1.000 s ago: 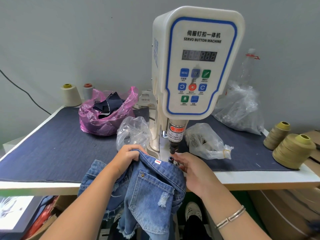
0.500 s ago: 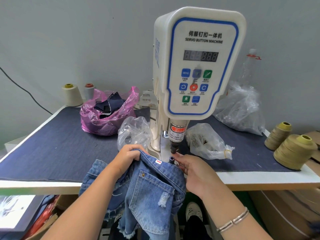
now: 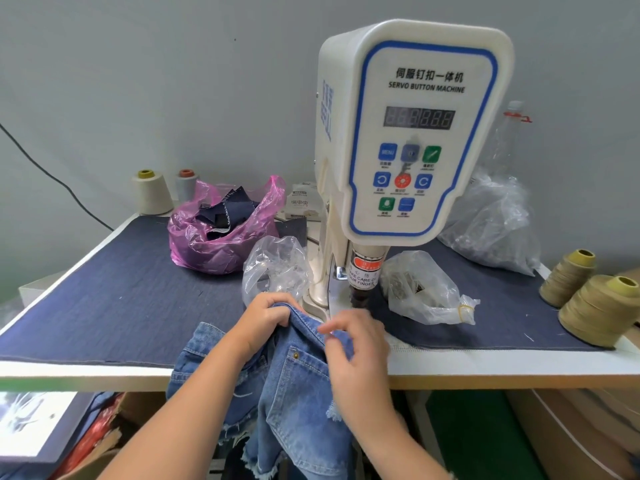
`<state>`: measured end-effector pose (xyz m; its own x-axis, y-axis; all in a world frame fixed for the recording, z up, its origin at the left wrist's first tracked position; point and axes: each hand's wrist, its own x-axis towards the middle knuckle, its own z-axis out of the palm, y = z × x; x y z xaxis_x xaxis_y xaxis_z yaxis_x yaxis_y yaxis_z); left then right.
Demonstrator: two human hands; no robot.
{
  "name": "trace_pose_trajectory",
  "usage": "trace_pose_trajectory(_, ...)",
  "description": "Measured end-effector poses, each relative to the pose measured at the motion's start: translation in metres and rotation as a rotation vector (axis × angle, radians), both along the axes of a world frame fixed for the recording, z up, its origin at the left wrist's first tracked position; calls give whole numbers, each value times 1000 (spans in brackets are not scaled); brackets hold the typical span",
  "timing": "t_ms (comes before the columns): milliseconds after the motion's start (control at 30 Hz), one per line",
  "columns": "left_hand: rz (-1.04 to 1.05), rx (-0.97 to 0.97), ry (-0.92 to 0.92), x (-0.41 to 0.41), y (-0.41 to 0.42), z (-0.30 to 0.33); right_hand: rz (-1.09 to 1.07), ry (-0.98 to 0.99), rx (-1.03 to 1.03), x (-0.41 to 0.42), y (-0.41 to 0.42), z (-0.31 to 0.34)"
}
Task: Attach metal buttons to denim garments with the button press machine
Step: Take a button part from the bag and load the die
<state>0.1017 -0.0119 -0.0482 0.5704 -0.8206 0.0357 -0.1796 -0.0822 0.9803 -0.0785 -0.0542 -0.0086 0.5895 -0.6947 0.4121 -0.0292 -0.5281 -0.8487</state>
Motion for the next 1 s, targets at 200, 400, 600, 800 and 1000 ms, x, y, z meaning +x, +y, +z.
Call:
trace_pose_trajectory(200,80,-30,-66,-4,-1,-2,264,418,-104,95,-21,24)
trace_pose_trajectory(400,51,9,-56,-1,-1,-7,178,743,-309,166,-52,14)
trace_pose_trajectory(600,40,33,-37,4,-2,-11,178,932,-470,189,-60,1)
trace_pose_trajectory(800,36,78,-22,5,-2,-12,208,973,-629,192,-59,0)
trace_pose_trajectory(1000,16,98,-36,2,-1,-9,260,961,-763,193,-57,0)
